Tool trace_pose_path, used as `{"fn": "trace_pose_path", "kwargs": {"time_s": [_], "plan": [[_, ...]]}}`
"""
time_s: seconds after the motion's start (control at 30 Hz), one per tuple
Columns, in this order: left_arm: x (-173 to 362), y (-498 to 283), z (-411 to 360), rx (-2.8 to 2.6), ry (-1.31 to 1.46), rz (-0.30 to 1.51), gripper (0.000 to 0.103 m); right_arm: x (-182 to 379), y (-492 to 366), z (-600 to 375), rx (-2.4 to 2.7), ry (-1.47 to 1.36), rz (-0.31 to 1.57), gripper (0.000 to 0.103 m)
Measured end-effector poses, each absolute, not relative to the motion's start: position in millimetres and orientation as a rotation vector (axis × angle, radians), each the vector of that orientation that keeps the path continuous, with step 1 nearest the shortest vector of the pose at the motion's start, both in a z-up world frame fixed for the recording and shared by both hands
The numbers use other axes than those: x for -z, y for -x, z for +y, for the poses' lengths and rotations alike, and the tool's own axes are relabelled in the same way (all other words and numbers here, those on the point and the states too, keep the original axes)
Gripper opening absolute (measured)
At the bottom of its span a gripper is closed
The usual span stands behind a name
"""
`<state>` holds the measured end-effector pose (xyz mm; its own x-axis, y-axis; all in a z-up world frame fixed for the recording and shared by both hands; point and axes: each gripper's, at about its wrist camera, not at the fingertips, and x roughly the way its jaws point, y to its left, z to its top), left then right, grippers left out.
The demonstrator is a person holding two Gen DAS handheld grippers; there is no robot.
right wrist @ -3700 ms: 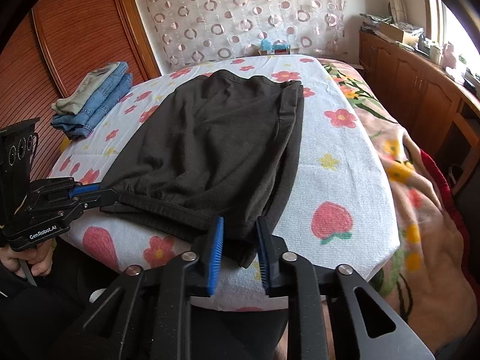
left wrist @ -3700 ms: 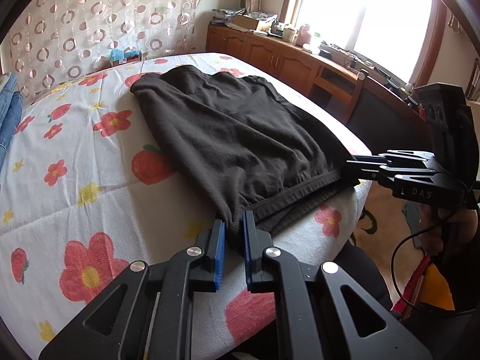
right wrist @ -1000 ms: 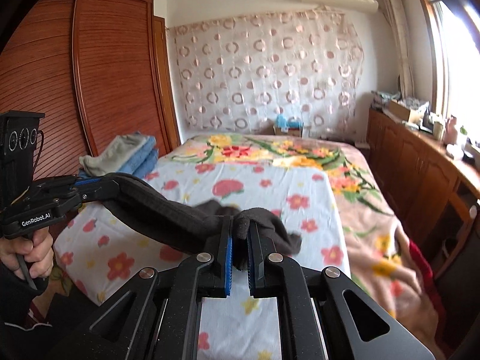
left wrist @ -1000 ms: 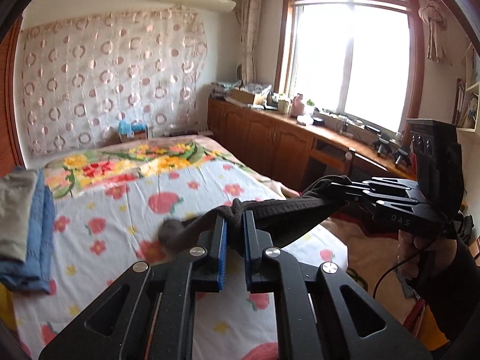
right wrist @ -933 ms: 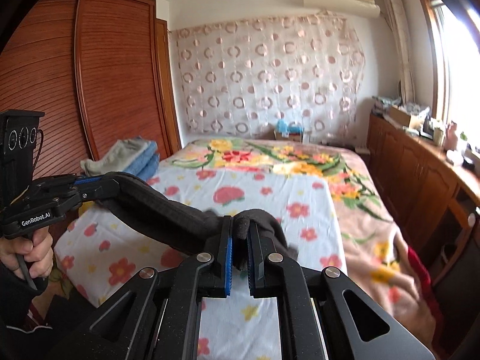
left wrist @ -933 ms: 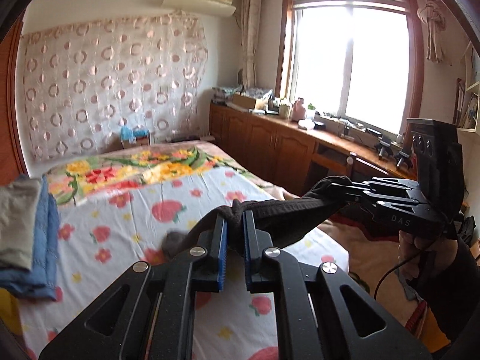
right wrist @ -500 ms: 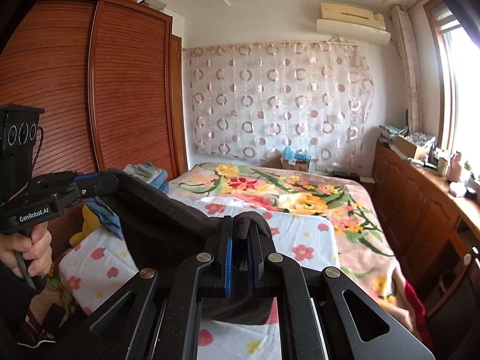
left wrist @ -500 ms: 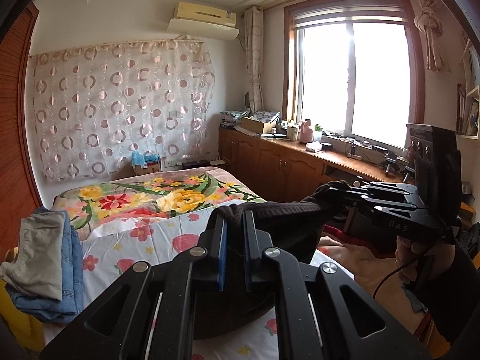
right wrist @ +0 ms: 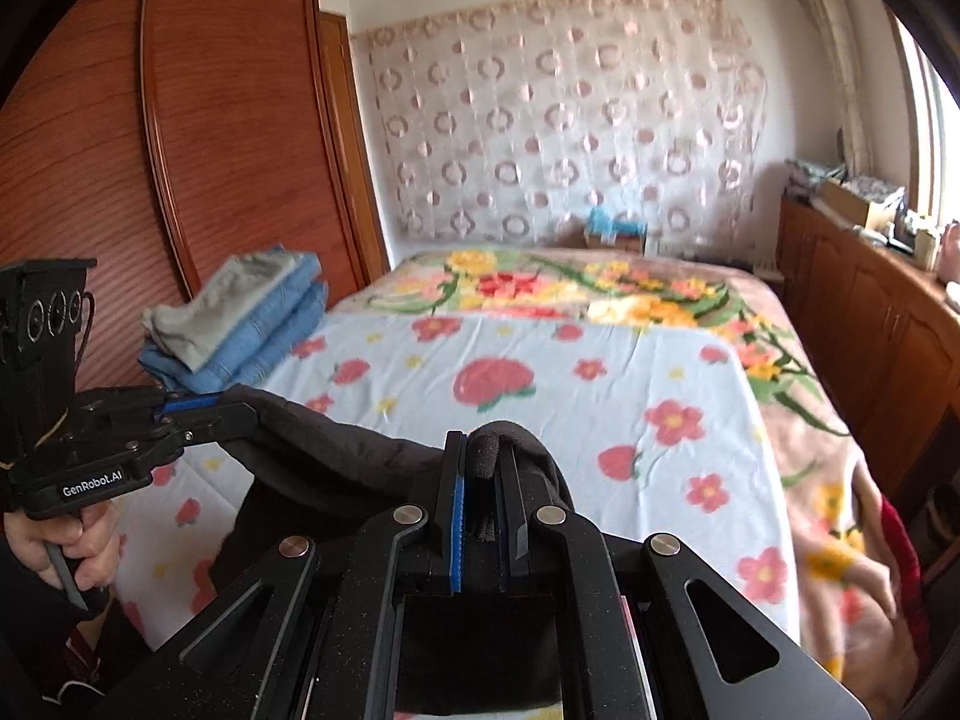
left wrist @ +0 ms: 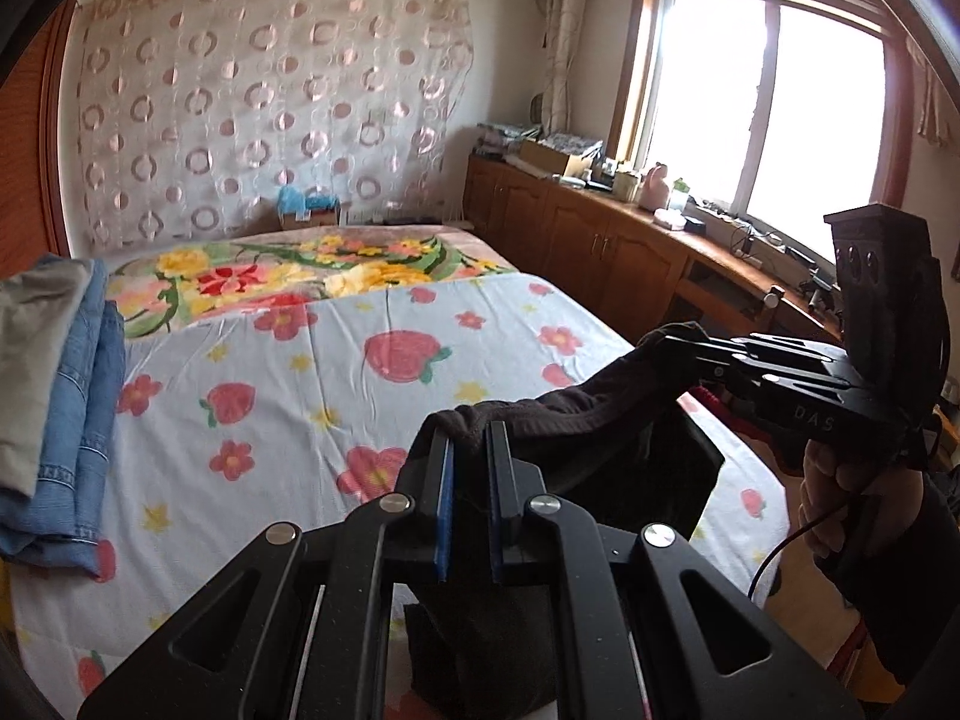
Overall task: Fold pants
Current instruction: 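Lift the cuffs with both grippers and carry them toward the waistband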
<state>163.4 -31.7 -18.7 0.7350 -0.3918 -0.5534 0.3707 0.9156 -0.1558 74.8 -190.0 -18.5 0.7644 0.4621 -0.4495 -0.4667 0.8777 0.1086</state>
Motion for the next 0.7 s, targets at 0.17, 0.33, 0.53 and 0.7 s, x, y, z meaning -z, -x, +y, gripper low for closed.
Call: {"fn": "trace_pose_path", "kwargs": {"time_s": [0.17, 0.33, 0.53, 0.7], "plan": [[6, -189, -32, 0.403, 0.019, 0.598, 0.010, -13, -117, -180, -0.496, 0.045, 0.472, 0.007], [-40, -228, -27, 0.376, 0.013, 0.523, 0.010, -73, -170, -161, -0.456, 0.128, 0.365, 0.007], [-118, -264, -23, 0.301, -0.065, 0.351, 0.010, -159, -226, -143, -0.430, 0.127, 0.221, 0.007], [-123, -275, -11, 0.270, -0.101, 0.346, 0.010, -180, -248, -130, -0.435, 0.104, 0.213, 0.007]]}}
